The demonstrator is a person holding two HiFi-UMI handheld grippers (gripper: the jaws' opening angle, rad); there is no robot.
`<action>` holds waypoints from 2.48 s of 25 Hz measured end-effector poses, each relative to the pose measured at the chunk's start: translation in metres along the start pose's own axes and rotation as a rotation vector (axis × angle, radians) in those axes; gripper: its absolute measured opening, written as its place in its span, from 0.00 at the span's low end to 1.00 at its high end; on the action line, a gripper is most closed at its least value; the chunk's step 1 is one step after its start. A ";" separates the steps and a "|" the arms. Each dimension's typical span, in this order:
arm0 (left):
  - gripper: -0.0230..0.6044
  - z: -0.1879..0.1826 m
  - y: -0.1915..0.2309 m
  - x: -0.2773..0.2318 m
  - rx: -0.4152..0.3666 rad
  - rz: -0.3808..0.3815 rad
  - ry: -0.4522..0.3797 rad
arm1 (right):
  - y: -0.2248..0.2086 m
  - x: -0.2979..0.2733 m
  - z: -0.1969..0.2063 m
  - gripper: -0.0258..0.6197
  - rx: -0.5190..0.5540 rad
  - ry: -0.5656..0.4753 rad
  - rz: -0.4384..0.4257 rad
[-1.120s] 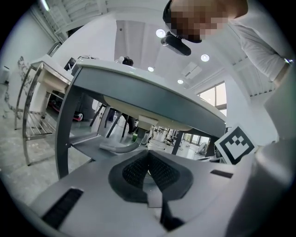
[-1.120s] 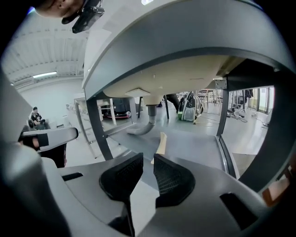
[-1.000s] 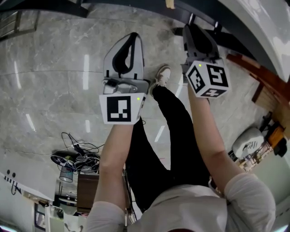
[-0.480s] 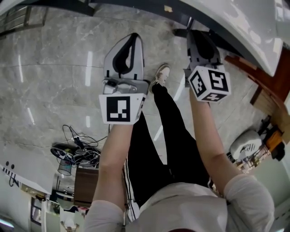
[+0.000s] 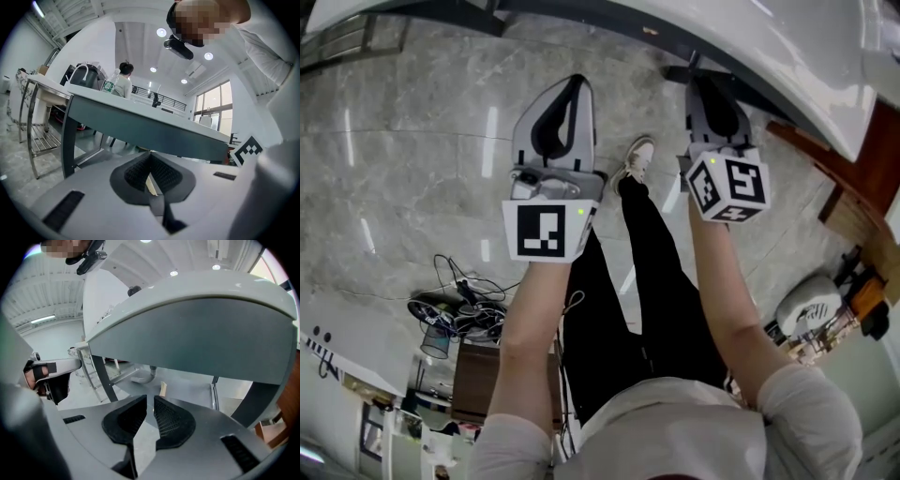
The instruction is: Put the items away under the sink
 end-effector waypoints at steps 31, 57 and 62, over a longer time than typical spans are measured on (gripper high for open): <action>0.04 -0.066 -0.012 0.009 -0.010 0.053 0.012 | 0.017 0.046 -0.056 0.13 -0.044 -0.067 -0.026; 0.04 -0.129 -0.034 0.022 -0.029 0.120 -0.008 | 0.040 0.096 -0.124 0.13 -0.022 -0.134 -0.049; 0.04 -0.138 -0.034 0.026 -0.014 0.116 -0.022 | 0.045 0.103 -0.138 0.13 -0.010 -0.137 -0.056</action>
Point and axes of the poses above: the fingertips, and each gripper's own axes: x backward along the fingers, y to its left, z out of its underside, the point moved 4 cm from there along x, backward along the fingers
